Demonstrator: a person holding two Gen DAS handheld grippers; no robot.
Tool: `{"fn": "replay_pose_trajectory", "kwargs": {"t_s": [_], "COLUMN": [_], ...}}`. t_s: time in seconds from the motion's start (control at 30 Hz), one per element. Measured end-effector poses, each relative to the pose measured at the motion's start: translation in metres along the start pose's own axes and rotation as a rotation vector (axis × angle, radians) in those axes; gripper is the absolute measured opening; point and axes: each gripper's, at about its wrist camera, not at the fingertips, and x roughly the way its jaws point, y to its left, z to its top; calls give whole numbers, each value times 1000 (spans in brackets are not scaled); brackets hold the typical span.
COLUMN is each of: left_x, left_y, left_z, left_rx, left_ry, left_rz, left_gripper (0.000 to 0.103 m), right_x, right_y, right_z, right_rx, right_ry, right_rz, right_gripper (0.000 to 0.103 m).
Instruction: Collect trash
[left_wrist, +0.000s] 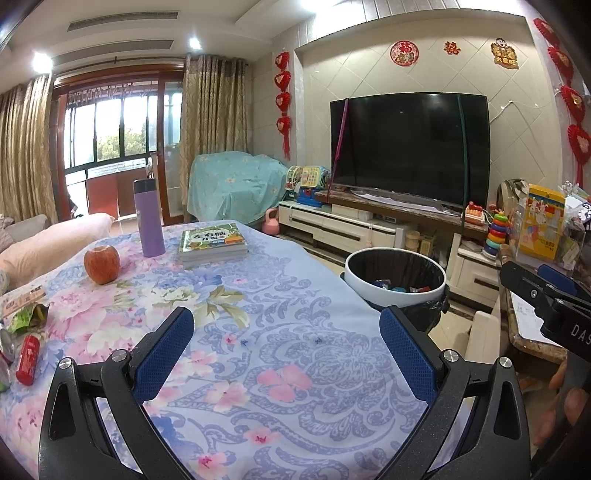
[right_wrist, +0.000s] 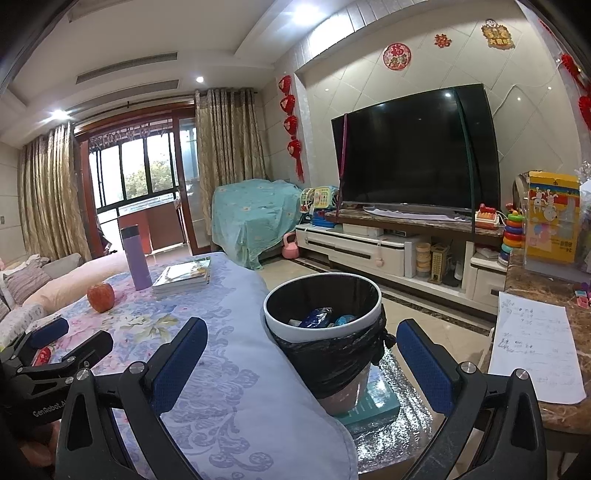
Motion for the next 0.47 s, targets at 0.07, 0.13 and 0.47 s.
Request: {"fn": "replay_pose_trajectory", "kwargs": {"t_s": [0.07,0.13,0.47], "left_x": [0,1,3], "left_y": [1,1,5], "left_z": [0,0,-1], "left_rx": [-1,-2,-7], "left_ry": [1,1,14], "left_rz": [0,-1,-3], "left_gripper": [103,103,103], "right_x": [0,0,5], "right_y": [0,0,6], "right_z": [0,0,0], "right_rx": [0,1,-6], "right_ry": [0,1,8], "right_rz": [1,1,15], "right_gripper": [103,103,103]}}
